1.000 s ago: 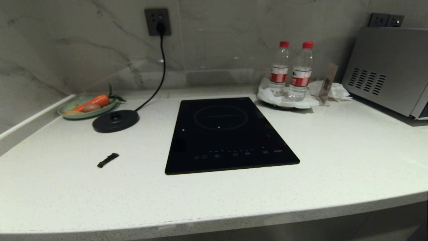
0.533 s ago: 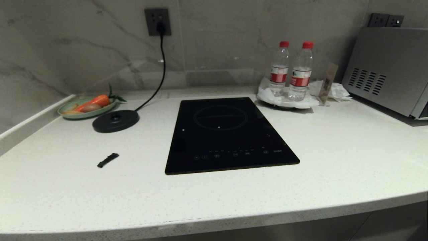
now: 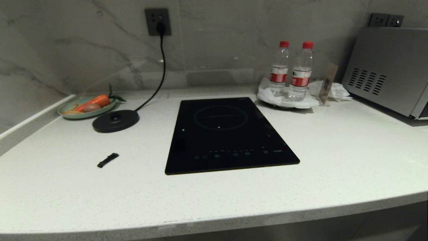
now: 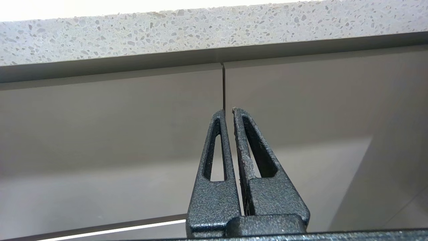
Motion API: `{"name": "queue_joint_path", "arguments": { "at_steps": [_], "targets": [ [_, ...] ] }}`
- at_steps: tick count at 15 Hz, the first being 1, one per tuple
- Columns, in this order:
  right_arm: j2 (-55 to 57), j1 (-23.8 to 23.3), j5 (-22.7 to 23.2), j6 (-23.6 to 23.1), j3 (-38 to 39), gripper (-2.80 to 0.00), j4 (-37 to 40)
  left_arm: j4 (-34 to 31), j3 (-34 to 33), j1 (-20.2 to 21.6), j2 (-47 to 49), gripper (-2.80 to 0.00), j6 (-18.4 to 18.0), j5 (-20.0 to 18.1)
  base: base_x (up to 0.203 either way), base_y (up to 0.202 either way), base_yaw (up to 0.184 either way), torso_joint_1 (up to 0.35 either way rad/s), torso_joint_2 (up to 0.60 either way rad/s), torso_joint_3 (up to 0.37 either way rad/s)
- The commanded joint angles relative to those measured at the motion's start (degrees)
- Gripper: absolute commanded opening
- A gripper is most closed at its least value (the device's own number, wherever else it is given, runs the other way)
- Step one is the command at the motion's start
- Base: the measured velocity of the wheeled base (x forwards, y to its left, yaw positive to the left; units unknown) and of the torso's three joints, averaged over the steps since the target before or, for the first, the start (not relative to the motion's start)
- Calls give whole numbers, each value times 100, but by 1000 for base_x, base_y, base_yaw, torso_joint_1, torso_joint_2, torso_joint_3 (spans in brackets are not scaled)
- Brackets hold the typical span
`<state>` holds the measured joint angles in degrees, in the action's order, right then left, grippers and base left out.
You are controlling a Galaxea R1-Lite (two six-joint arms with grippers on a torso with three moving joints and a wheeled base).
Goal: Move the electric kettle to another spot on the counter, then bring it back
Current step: Grab the kettle
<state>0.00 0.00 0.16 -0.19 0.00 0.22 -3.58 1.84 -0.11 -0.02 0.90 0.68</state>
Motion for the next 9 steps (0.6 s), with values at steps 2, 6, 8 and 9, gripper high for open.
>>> {"name": "queue_joint_path", "arguments": {
  "at_steps": [2,6,8,9],
  "targets": [
    [0,0,2,-4,0,-280,4,-2,0,2,2,-280,1,2,0,0,0,7,-24,-32],
    [0,0,2,-8,0,-280,-4,-2,0,2,2,-280,7,2,0,0,0,51,-345,-297],
    [0,0,2,-2,0,-280,0,-2,0,-6,2,-280,3,2,0,0,0,96,-462,-373],
    [0,0,2,-8,0,-280,4,-2,0,2,2,-280,7,2,0,0,0,102,-491,-380]
  ]
}}
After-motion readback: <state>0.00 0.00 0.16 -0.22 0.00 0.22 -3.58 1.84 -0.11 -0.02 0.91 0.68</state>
